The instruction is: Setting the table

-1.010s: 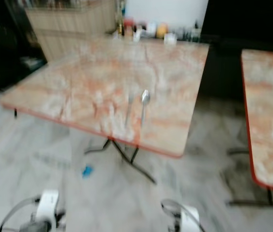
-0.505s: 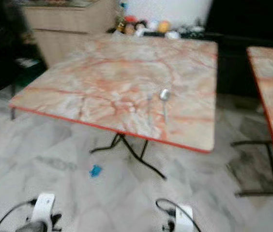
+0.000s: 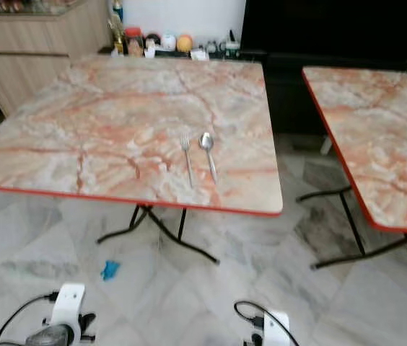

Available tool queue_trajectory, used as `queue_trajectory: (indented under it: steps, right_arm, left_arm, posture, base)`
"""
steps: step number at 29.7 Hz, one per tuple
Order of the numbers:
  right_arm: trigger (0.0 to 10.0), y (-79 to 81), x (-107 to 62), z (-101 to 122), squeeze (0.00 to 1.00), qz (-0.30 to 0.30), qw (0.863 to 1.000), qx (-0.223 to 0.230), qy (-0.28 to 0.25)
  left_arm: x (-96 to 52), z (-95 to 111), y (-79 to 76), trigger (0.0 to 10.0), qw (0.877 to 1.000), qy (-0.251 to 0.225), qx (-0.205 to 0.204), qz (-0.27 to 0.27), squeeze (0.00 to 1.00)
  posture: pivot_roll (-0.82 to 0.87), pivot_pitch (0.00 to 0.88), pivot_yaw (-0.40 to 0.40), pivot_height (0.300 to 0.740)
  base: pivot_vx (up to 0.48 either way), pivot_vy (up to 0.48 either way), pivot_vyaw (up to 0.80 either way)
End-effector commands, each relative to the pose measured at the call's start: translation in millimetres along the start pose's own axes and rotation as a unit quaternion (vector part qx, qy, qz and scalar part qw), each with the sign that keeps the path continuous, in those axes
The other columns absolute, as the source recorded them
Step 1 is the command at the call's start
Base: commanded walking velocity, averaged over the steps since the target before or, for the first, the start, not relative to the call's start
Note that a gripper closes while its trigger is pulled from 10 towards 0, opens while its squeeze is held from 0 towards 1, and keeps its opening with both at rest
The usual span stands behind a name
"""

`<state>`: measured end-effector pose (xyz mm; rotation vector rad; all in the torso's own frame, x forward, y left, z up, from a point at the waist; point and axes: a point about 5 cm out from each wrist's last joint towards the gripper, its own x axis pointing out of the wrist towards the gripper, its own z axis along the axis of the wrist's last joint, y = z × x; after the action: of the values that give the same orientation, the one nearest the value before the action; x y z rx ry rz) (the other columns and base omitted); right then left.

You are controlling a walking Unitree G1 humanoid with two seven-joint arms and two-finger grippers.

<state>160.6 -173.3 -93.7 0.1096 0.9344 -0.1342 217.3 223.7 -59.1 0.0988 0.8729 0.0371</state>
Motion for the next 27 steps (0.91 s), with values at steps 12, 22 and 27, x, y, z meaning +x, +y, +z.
queue_trajectory:
  steps: [12, 22, 27]
  right_arm:
    - [10.0, 0.1, -0.1, -1.3, 0.00, 0.002, 1.000, 0.004, 0.006]
    - [10.0, -0.3, -0.2, -1.0, 0.00, 0.001, 1.000, -0.001, 0.003]
    - [10.0, -0.7, -0.2, -1.0, 0.00, 0.000, 1.000, -0.002, 0.003]
  left_arm:
    - [-0.8, -4.5, 0.6, 10.0, 1.000, 0.007, 0.002, 0.000, 0.00]
    - [0.2, -1.3, -2.9, 10.0, 1.000, 0.003, 0.006, -0.004, 0.00]
    - [0.3, -1.0, -3.6, 10.0, 1.000, 0.002, 0.008, -0.005, 0.00]
  posture:
    - [0.12, 0.000, 0.011, 0.740]
    - [0.12, 0.000, 0.009, 0.740]
    - [0.11, 0.000, 0.008, 0.740]
  base:
    - [0.000, 0.240, -0.07]
    - [0.000, 0.480, -0.37]
    - [0.000, 0.480, 0.00]
